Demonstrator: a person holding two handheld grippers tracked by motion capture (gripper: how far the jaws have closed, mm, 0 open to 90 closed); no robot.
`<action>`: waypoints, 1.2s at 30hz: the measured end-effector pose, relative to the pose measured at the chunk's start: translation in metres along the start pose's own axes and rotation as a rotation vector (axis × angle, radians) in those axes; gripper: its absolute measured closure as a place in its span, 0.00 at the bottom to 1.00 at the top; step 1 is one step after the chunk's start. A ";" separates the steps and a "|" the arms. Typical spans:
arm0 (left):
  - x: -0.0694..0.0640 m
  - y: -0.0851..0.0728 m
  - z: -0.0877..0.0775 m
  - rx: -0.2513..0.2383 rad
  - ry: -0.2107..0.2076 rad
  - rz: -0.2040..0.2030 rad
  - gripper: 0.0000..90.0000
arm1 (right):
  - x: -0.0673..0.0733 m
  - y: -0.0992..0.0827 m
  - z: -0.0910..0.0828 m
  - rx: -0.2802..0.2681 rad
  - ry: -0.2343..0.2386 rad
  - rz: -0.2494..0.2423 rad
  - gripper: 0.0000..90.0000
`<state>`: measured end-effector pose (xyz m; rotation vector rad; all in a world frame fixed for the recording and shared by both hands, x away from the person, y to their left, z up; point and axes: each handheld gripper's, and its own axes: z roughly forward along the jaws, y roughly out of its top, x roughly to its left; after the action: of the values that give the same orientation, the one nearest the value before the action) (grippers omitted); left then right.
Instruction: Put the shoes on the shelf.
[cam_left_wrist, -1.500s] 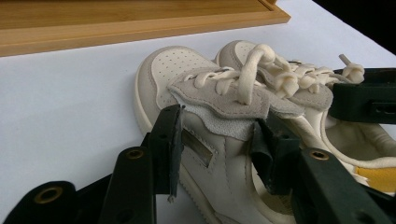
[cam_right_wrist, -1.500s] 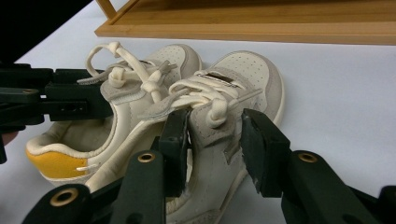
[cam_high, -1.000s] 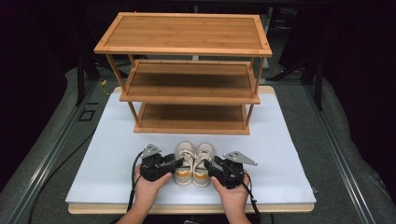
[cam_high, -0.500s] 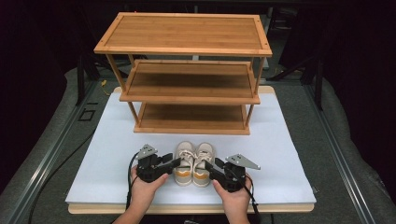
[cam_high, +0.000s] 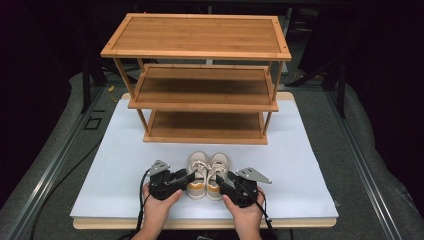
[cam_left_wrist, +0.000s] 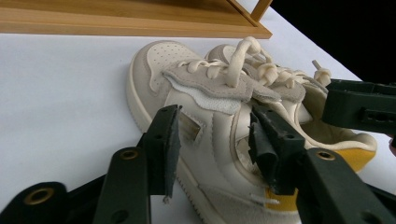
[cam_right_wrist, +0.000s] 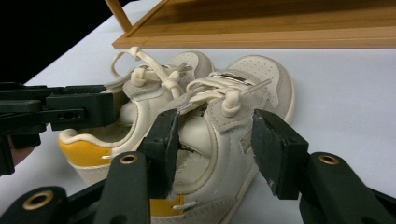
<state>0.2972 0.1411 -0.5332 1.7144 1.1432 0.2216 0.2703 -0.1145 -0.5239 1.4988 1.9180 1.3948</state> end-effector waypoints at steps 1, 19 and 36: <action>0.000 0.000 0.001 0.001 0.006 0.002 0.59 | 0.000 0.000 0.000 0.005 -0.011 0.004 0.58; 0.002 -0.003 0.010 -0.023 0.017 -0.006 0.57 | -0.006 -0.014 0.014 -0.041 -0.038 0.132 0.58; 0.000 -0.008 0.011 -0.066 0.037 -0.030 0.58 | -0.002 -0.017 0.015 -0.073 -0.059 0.101 0.59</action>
<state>0.2989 0.1344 -0.5448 1.6399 1.1757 0.2711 0.2728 -0.1082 -0.5453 1.6028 1.7594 1.4309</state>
